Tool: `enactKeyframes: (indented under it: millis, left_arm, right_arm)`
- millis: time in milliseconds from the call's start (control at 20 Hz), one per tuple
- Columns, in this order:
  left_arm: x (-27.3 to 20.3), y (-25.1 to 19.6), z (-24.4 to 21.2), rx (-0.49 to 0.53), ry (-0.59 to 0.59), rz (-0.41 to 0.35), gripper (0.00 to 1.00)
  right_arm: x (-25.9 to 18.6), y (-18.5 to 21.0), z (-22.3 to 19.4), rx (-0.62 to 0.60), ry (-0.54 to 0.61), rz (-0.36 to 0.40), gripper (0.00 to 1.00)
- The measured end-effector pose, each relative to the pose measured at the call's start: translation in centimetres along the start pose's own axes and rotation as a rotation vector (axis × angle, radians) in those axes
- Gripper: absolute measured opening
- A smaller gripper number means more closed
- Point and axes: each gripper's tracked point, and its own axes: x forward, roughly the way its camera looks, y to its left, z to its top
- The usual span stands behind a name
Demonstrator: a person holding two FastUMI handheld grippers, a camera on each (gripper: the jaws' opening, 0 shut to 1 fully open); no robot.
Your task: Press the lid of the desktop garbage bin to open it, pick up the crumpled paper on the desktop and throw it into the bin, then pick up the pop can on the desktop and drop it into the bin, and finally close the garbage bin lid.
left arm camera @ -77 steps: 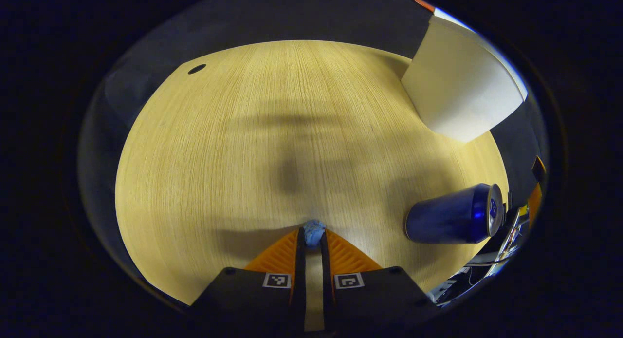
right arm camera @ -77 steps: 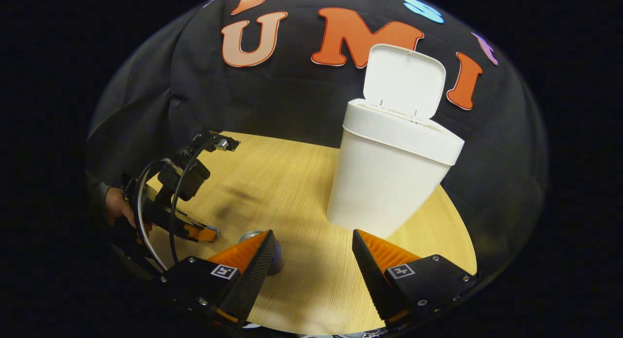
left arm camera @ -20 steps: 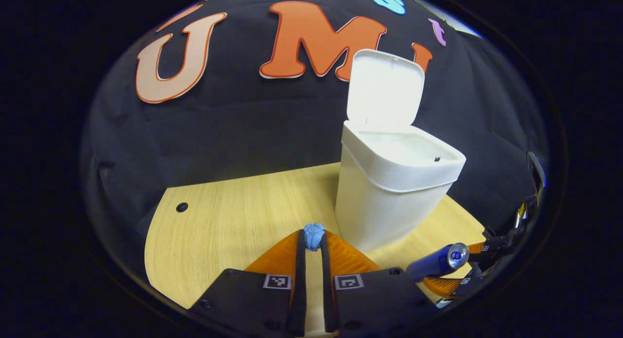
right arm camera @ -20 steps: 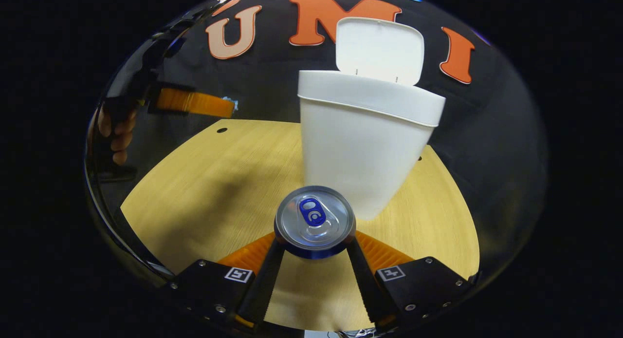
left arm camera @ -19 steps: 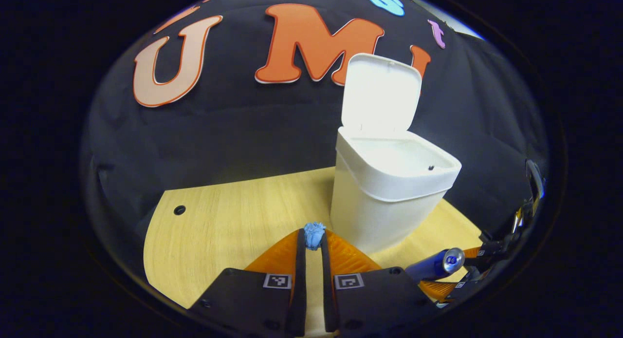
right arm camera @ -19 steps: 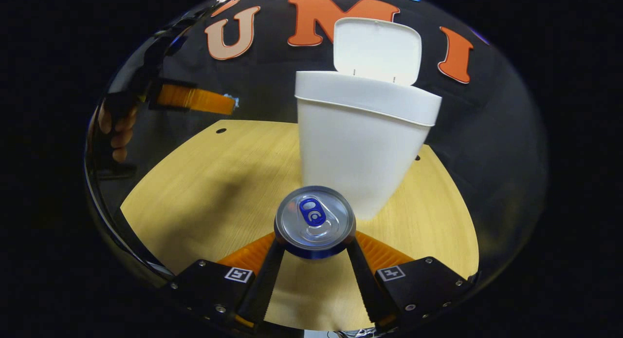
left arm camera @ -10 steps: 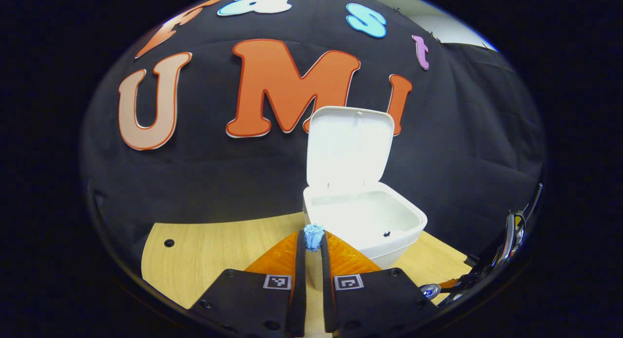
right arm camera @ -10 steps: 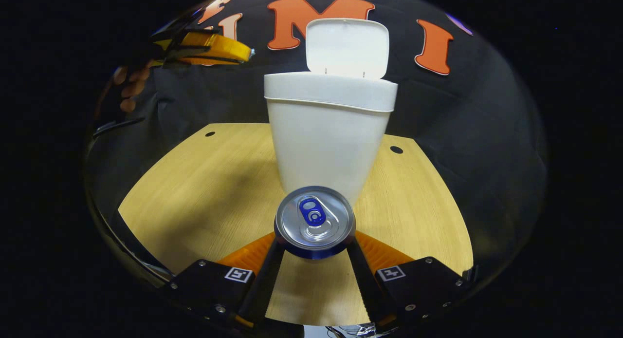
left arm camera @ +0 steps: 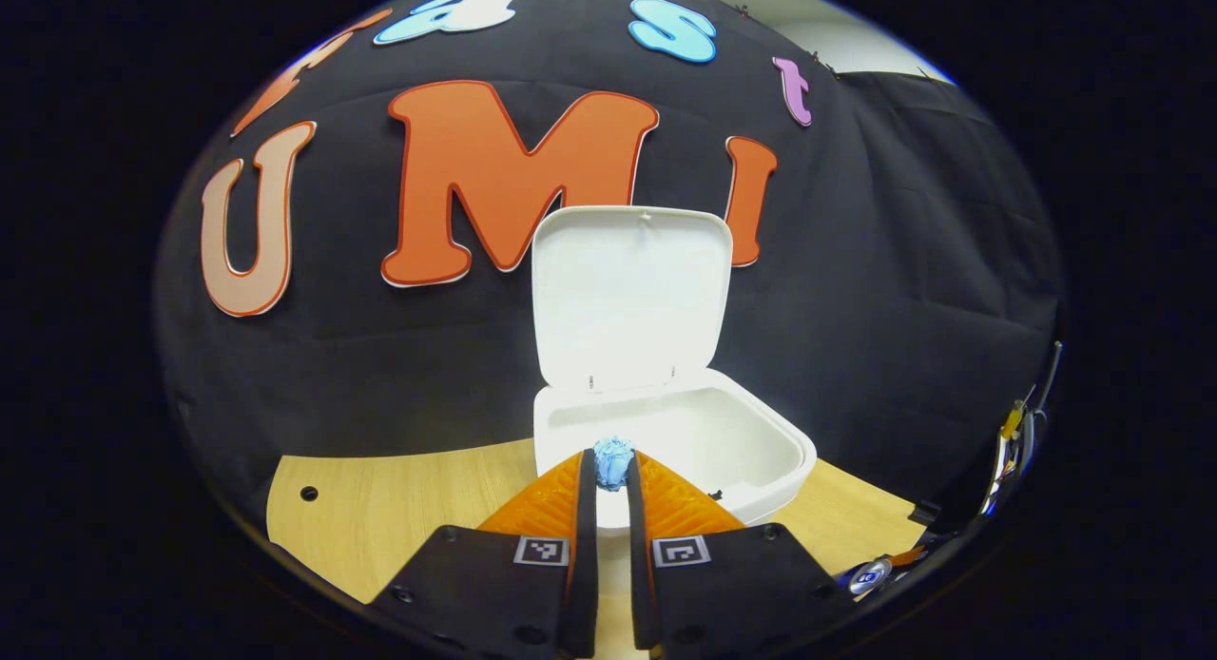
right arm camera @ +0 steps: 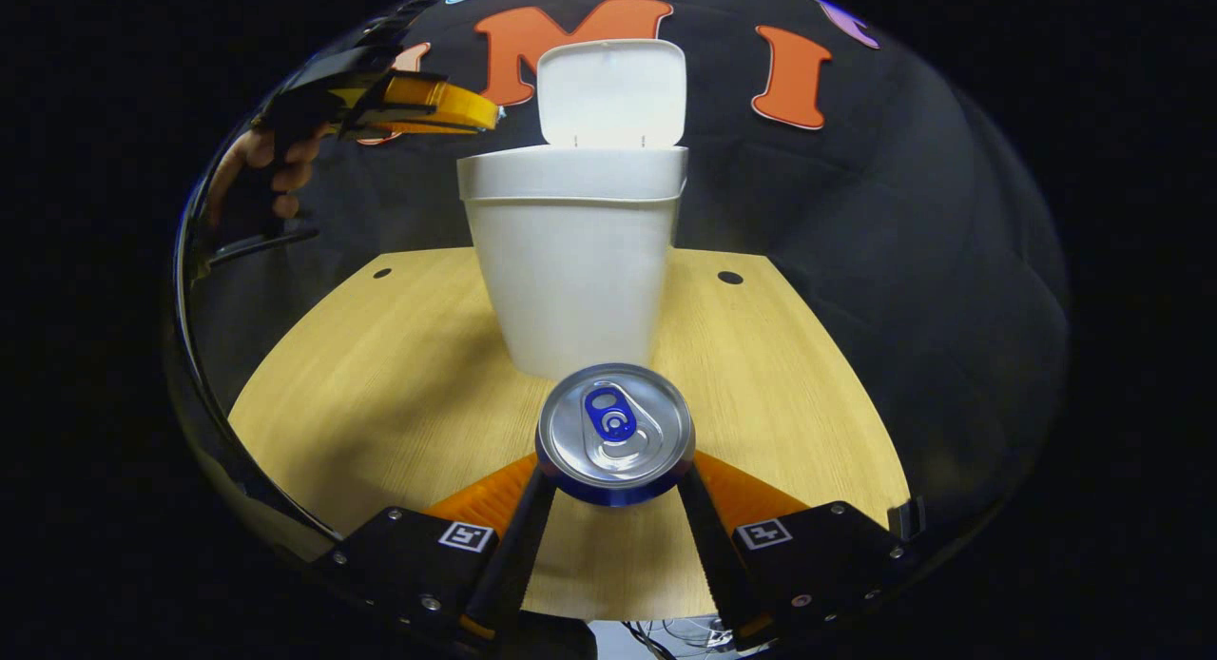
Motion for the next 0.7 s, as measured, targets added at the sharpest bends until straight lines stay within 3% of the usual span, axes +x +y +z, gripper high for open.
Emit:
enactKeyframes:
  millis: [450, 500, 550, 700]
  left_arm:
    - [2.0, -0.6, -2.7, 0.036, 0.082, 0.012, 0.23]
    - [1.9, -0.6, -2.9, 0.031, 0.086, 0.008, 0.24]
    - [1.8, -0.6, -3.1, 0.029, 0.089, 0.006, 0.25]
    - [1.8, -0.3, -3.1, 0.036, 0.087, 0.005, 0.28]
  right_arm:
    - [-0.8, -2.3, 0.2, 0.044, -0.023, -0.067, 0.78]
    - [-0.9, -2.3, 0.3, 0.048, -0.025, -0.071, 0.73]
    - [-1.0, -2.4, 0.5, 0.051, -0.030, -0.073, 0.78]
    - [-1.7, -2.6, 1.8, 0.054, -0.059, -0.080, 0.78]
